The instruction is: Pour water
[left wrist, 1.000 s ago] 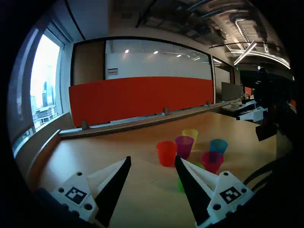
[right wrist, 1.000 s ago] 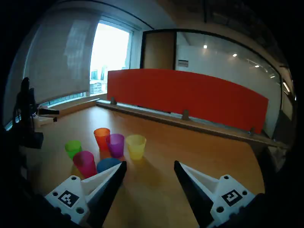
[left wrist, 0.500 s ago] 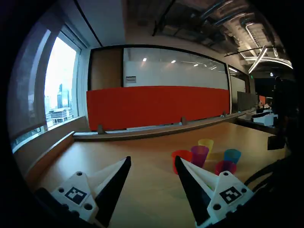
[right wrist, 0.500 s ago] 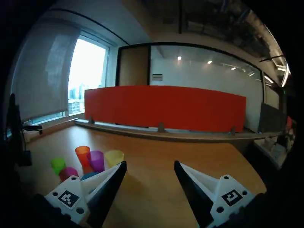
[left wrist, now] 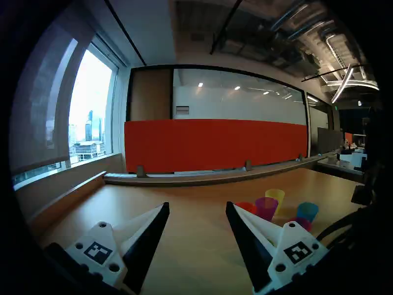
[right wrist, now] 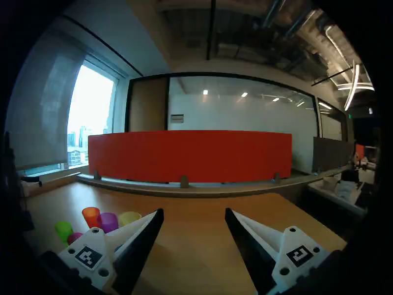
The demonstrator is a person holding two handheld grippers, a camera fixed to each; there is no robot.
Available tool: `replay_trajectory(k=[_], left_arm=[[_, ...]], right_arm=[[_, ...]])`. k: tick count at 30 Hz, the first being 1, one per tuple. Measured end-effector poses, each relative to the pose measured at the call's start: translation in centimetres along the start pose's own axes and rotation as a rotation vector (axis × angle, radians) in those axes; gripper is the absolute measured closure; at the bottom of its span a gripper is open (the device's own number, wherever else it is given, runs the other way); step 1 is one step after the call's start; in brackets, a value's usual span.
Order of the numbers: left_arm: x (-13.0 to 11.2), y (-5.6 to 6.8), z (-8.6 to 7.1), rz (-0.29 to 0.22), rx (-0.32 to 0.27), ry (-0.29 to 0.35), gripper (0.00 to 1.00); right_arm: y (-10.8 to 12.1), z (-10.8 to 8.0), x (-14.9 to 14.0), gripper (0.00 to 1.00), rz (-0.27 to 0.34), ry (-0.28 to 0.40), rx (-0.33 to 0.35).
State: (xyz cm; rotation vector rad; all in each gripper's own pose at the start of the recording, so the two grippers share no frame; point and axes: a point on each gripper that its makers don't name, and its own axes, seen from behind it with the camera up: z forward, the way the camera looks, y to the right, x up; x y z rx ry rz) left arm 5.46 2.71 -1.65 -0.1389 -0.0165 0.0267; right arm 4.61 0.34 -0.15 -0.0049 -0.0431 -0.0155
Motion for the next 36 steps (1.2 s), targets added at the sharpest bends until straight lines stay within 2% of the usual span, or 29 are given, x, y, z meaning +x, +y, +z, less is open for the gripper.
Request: replay_trajectory(k=[9, 15, 21, 27, 33, 36], left_arm=[[0.4, 0.3, 0.0, -0.017, 0.007, 0.010, 0.15], [1.2, 0.8, -0.3, 0.022, 0.018, 0.039, 0.15], [0.7, 0.8, -0.5, 0.008, 0.048, 0.067, 0.15], [-0.1, 0.0, -0.4, -0.026, 0.088, 0.071, 0.15], [-1.0, -0.3, -0.3, -0.055, 0.106, 0.088, 0.15], [-1.5, -0.9, -0.2, -0.064, 0.120, 0.088, 0.15]], right_arm=[[1.4, -0.5, 0.2, 0.03, -0.031, 0.010, -0.062], [0.5, -0.5, 0.4, 0.03, -0.051, 0.021, -0.059], [-0.5, -0.8, 1.5, 0.03, -0.069, 0.068, -0.053], [-0.6, -1.1, 2.3, 0.02, -0.089, 0.090, -0.054], [0.1, -1.3, 2.5, 0.02, -0.054, 0.081, -0.058], [0.8, -1.4, 2.8, 0.02, -0.033, 0.077, -0.079]])
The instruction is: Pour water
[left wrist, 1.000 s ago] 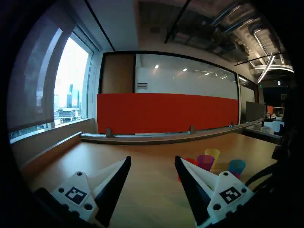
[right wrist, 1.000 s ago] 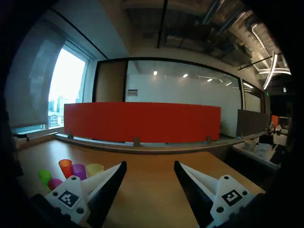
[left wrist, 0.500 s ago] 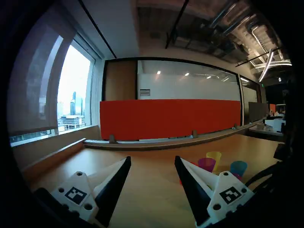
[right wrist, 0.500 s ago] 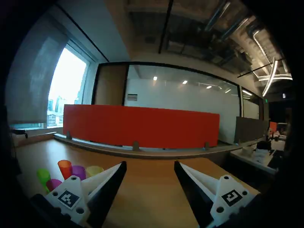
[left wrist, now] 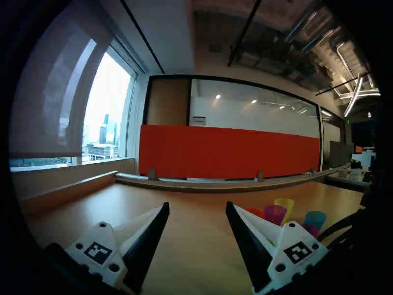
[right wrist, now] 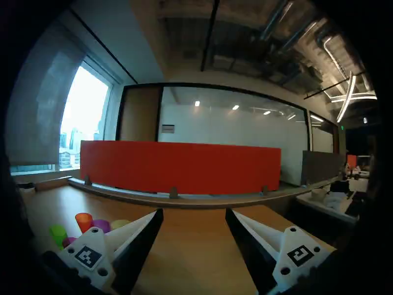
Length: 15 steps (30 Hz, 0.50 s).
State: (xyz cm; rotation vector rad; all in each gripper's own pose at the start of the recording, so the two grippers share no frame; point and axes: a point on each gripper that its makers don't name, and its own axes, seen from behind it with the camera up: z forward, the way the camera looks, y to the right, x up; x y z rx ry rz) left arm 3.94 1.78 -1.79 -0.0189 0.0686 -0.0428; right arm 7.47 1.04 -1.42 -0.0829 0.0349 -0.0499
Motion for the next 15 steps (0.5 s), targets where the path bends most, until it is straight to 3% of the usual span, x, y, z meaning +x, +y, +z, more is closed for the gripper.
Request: replay_trajectory(k=[6, 15], left_arm=[[-0.7, -0.6, -0.1, 0.026, 0.013, 0.001, 0.15], [-2.5, -1.3, 0.2, 0.025, 0.026, -0.020, 0.15]], right_arm=[[0.3, -0.3, 0.2, 0.02, 0.030, 0.003, -0.023], [0.1, -0.6, -0.3, 0.02, 0.010, -0.017, -0.028]])
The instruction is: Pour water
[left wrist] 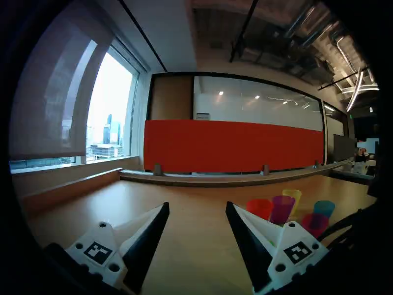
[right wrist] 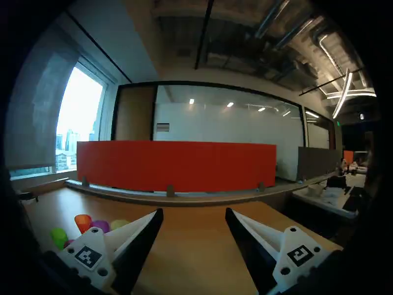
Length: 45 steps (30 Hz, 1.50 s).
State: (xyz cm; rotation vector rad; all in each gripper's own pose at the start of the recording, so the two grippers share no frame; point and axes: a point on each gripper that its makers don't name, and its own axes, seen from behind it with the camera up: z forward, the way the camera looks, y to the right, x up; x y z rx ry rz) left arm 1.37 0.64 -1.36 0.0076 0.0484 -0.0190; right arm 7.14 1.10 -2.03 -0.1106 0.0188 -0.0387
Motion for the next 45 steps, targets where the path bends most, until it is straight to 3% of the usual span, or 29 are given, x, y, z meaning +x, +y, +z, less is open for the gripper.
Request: replay_trajectory(k=[18, 45], left_arm=[[-1.8, -0.2, 0.5, 0.021, 0.006, -0.021, 0.15], [-1.9, -0.2, 0.5, 0.035, 0.008, -0.018, 0.15]], right_arm=[[-0.2, -0.2, 0.0, 0.02, -0.031, -0.006, -0.004], [0.0, -1.1, -0.7, 0.02, -0.016, 0.002, -0.010]])
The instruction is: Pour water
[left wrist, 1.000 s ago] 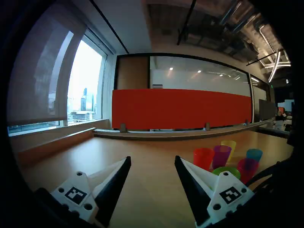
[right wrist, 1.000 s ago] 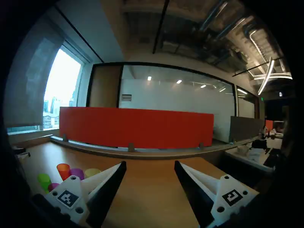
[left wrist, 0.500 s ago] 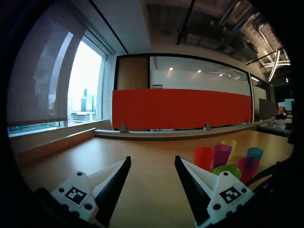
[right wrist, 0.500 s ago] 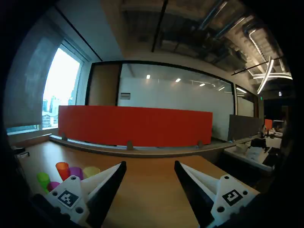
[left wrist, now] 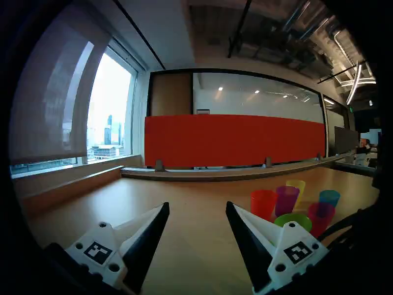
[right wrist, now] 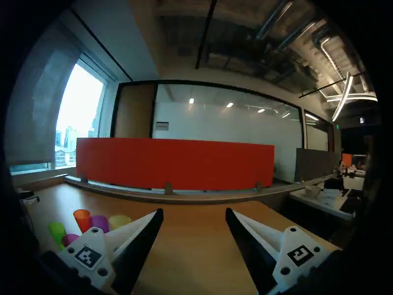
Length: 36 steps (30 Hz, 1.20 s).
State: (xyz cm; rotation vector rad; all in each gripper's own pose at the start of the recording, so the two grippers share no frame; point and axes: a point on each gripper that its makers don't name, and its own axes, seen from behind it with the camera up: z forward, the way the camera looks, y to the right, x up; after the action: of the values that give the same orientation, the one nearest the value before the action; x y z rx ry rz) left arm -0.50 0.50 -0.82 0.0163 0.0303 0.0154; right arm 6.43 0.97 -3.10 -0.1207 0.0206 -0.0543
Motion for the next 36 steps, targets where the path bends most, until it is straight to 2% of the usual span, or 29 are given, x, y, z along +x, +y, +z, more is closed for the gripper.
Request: replay_trajectory(k=[5, 12, 24, 36], left_arm=[[0.0, 0.0, 0.1, 0.002, 0.000, 0.000, 0.15], [0.0, 0.0, 0.0, 0.001, 0.000, 0.000, 0.15], [0.0, 0.0, 0.0, 0.001, 0.000, 0.000, 0.15], [0.0, 0.1, 0.0, 0.001, 0.000, 0.000, 0.15]], right_arm=[[0.4, -0.3, 0.1, 0.02, 0.000, 0.024, -0.003], [0.0, -0.3, -0.8, 0.01, -0.035, 0.044, 0.013], [-0.4, 1.0, -2.9, 0.01, -0.004, 0.059, 0.037], [0.2, 1.8, -6.6, 0.01, 0.038, 0.025, 0.038]])
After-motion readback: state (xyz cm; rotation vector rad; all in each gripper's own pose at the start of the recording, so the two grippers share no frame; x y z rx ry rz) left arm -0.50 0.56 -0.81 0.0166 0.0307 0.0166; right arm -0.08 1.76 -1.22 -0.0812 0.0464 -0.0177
